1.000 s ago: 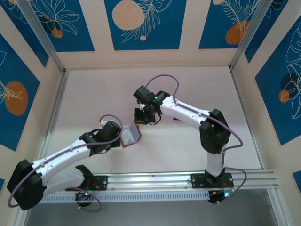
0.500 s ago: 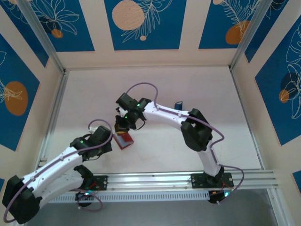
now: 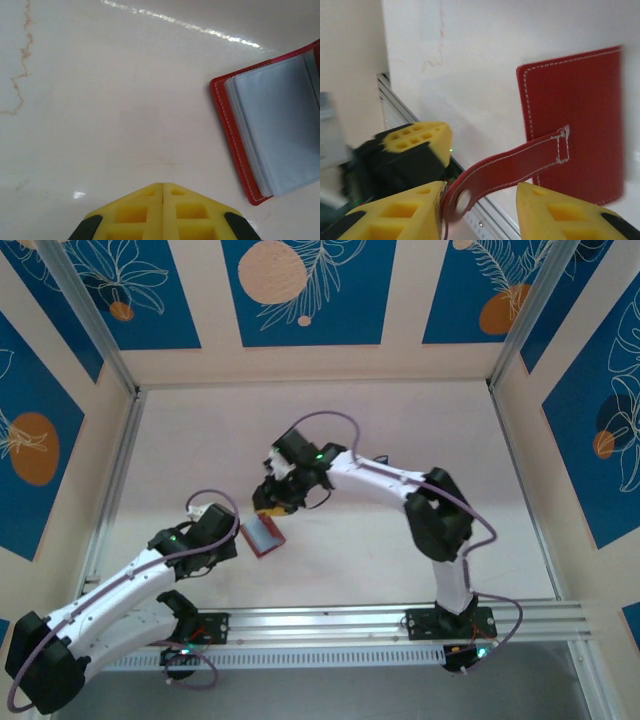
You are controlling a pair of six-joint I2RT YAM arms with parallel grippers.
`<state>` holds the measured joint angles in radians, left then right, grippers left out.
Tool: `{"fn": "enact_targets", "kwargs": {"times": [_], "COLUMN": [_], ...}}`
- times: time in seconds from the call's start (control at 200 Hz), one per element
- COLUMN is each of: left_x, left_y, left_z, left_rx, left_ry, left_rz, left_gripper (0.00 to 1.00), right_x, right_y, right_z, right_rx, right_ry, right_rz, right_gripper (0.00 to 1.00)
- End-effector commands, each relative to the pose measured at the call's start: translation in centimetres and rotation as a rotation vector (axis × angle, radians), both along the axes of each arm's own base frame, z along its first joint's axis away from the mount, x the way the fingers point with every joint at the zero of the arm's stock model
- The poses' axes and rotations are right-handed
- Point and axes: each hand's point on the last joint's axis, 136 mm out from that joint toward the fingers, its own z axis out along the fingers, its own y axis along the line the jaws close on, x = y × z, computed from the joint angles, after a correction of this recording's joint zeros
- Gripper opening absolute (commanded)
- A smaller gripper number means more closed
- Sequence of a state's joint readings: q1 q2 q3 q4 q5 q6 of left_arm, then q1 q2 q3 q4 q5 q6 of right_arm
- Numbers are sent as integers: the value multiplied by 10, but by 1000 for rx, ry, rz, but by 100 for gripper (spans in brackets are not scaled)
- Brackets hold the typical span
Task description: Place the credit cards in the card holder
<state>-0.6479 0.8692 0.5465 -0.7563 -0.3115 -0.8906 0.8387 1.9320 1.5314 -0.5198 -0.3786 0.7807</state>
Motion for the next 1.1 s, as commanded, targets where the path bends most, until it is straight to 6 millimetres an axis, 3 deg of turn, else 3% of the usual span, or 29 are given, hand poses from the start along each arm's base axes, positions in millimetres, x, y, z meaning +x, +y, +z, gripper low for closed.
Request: {"fn": "enact_targets", "kwargs": {"times": [0.0, 0.16, 0.255, 0.38, 0.535, 0.63, 0.76, 1.095], "left_x": [17, 29, 34, 43, 58, 63, 68, 77], "left_y": [-8, -16, -18, -25, -39, -50, -60, -57], "left_z": [24, 46, 50, 57, 67, 58, 36, -7], "left_rx": [-24, -27, -14, -6, -17, -23, -26, -31], "left_ry": [-66, -107, -108, -113, -123, -83, -17, 57], "left_rz": [-16, -42, -45, -69, -97, -116, -121, -73], "left_gripper": [3, 4, 4, 5, 6, 7, 6, 4], "right_x": [3, 8, 6, 3, -23, -34, -38, -41], "right_y": [-27, -47, -36, -26, -4, 0, -9, -14], "right_z": [11, -18, -23, -48, -79, -96, -114, -117], "right_rx": [19, -45, -32, -98, -162, -219, -341, -283], "right_ry": [-14, 20, 19, 50, 55, 53, 12, 78], "right_rz": [-1, -22, 3, 7, 83, 101, 101, 89], "right_gripper": [42, 42, 42, 39, 29, 21, 19, 18]}}
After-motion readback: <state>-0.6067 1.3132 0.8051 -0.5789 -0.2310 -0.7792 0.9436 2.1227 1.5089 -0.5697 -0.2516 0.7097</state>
